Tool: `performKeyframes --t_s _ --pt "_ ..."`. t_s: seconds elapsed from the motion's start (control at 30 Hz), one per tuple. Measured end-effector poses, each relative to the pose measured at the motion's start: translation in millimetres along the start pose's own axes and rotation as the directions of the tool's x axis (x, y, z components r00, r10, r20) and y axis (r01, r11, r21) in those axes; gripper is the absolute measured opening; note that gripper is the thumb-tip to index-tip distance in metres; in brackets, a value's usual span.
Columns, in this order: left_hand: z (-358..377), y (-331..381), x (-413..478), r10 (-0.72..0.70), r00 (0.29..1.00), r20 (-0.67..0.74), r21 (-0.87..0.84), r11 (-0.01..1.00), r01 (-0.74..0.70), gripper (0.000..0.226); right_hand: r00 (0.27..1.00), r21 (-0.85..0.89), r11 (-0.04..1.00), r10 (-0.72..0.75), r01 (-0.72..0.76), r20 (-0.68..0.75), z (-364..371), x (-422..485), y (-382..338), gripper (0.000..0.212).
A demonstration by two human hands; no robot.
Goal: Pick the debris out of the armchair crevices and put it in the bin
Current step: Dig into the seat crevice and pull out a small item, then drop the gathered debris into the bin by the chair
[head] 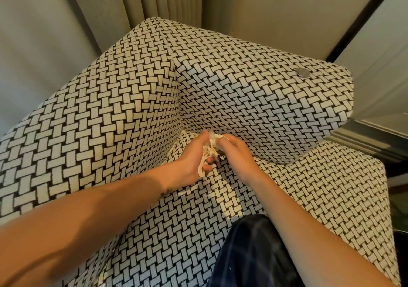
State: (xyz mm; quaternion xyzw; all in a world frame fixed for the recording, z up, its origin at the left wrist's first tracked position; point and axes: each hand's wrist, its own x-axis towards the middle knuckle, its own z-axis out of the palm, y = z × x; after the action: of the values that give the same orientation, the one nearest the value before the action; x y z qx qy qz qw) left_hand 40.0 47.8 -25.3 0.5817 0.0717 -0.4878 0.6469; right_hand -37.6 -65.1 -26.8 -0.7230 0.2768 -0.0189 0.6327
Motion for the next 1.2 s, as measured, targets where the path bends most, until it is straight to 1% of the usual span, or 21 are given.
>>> performKeyframes --t_s 0.03,0.07,0.13,0.17,0.27,0.33,0.37,0.43,0.47,0.57,0.67,0.77,0.83,0.93,0.97,1.0,1.07,1.1,1.17,1.2 --pt "3 2 -4 0.016 0.999 0.036 0.038 0.999 -0.017 0.041 1.0 0.008 1.0 0.002 -0.001 -0.012 -2 -6 -1 0.023" --pt "6 5 -8 0.04 0.997 0.058 0.118 0.992 -0.047 0.041 1.0 0.012 1.0 0.005 -0.005 -0.025 -4 -11 -2 0.024" --pt "13 2 -13 0.104 0.992 0.074 0.329 0.936 -0.122 0.041 0.997 0.019 1.0 0.014 -0.012 -0.07 -13 -27 0 0.028" --pt "16 0 -17 0.117 0.989 0.095 0.396 0.907 -0.145 0.041 0.996 0.022 1.0 0.008 -0.006 -0.086 -18 -35 2 0.031" --pt "33 -8 -32 0.132 0.971 0.201 0.537 0.814 -0.222 0.036 0.994 0.023 1.0 -0.01 0.012 -0.106 -38 -64 9 0.037" --pt "53 -17 -44 0.159 0.956 0.245 0.611 0.74 -0.28 0.025 0.988 0.01 1.0 0.006 -0.005 -0.155 -58 -87 13 0.032" --pt "67 -21 -49 0.168 0.952 0.258 0.627 0.72 -0.297 0.02 0.982 0.011 1.0 0.005 -0.003 -0.189 -71 -98 15 0.027" --pt "98 -31 -56 0.148 0.944 0.294 0.639 0.705 -0.309 0.018 0.966 0.026 1.0 0.014 -0.007 -0.259 -96 -120 18 0.021" --pt "113 -36 -57 0.14 0.94 0.311 0.627 0.713 -0.314 0.018 0.957 0.056 0.998 0.029 -0.014 -0.288 -108 -129 19 0.023" --pt "163 -51 -62 0.128 0.929 0.347 0.538 0.785 -0.309 0.012 0.93 0.145 0.989 0.048 0.006 -0.365 -143 -164 23 0.025" --pt "208 -68 -64 0.082 0.93 0.359 0.412 0.88 -0.236 0.02 0.892 0.197 0.978 0.034 0.062 -0.451 -174 -191 33 0.023" --pt "248 -88 -70 -0.019 0.91 0.415 0.261 0.96 -0.099 0.013 0.852 0.199 0.972 -0.002 0.125 -0.523 -204 -215 45 0.03" --pt "275 -104 -71 -0.072 0.888 0.455 0.218 0.975 -0.033 0.013 0.825 0.203 0.97 0.004 0.134 -0.565 -225 -232 55 0.032" --pt "317 -129 -68 -0.082 0.897 0.435 0.247 0.968 -0.031 0.026 0.774 0.281 0.949 0.067 0.146 -0.63 -257 -254 71 0.034" --pt "332 -139 -68 -0.083 0.897 0.433 0.263 0.964 -0.038 0.028 0.758 0.345 0.924 0.108 0.161 -0.643 -269 -262 78 0.033" --pt "346 -147 -68 -0.081 0.896 0.437 0.284 0.957 -0.053 0.026 0.749 0.427 0.886 0.157 0.181 -0.644 -280 -269 84 0.032" --pt "378 -167 -72 -0.096 0.878 0.469 0.339 0.937 -0.079 0.014 0.741 0.58 0.776 0.233 0.248 -0.629 -304 -283 100 0.029" --pt "393 -178 -72 -0.111 0.865 0.489 0.36 0.929 -0.084 0.012 0.738 0.632 0.72 0.254 0.288 -0.625 -315 -289 110 0.028" --pt "421 -199 -72 -0.133 0.852 0.507 0.386 0.919 -0.086 0.019 0.718 0.691 0.628 0.288 0.357 -0.633 -334 -299 131 0.027" --pt "433 -211 -69 -0.139 0.858 0.495 0.401 0.912 -0.084 0.025 0.703 0.705 0.6 0.308 0.379 -0.64 -342 -303 141 0.026"
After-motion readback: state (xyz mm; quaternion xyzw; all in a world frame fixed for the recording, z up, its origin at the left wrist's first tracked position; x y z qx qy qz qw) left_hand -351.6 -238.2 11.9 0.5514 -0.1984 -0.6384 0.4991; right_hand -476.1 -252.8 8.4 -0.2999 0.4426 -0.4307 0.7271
